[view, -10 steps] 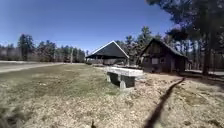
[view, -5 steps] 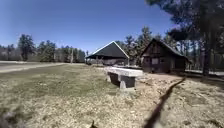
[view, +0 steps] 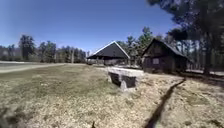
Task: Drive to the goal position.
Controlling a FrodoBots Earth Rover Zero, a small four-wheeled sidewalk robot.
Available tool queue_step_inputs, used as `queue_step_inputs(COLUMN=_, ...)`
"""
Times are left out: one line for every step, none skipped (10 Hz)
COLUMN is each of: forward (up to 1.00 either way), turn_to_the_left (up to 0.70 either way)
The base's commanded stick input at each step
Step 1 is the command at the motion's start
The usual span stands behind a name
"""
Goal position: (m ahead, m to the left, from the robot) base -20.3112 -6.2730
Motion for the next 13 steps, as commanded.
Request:
queue_step_inputs(forward=0.58, turn_to_the_left=0.58)
queue_step_inputs(forward=0.57, turn_to_the_left=0.57)
queue_step_inputs(forward=0.57, turn_to_the_left=0.57)
queue_step_inputs(forward=0.53, turn_to_the_left=0.53)
queue_step_inputs(forward=0.48, turn_to_the_left=0.48)
queue_step_inputs(forward=0.46, turn_to_the_left=0.46)
queue_step_inputs(forward=0.46, turn_to_the_left=0.46)
queue_step_inputs(forward=0.46, turn_to_the_left=0.46)
queue_step_inputs(forward=0.46, turn_to_the_left=0.46)
queue_step_inputs(forward=0.43, turn_to_the_left=0.43)
queue_step_inputs(forward=0.42, turn_to_the_left=0.42)
queue_step_inputs(forward=0.43, turn_to_the_left=0.43)
queue_step_inputs(forward=0.42, turn_to_the_left=0.42)
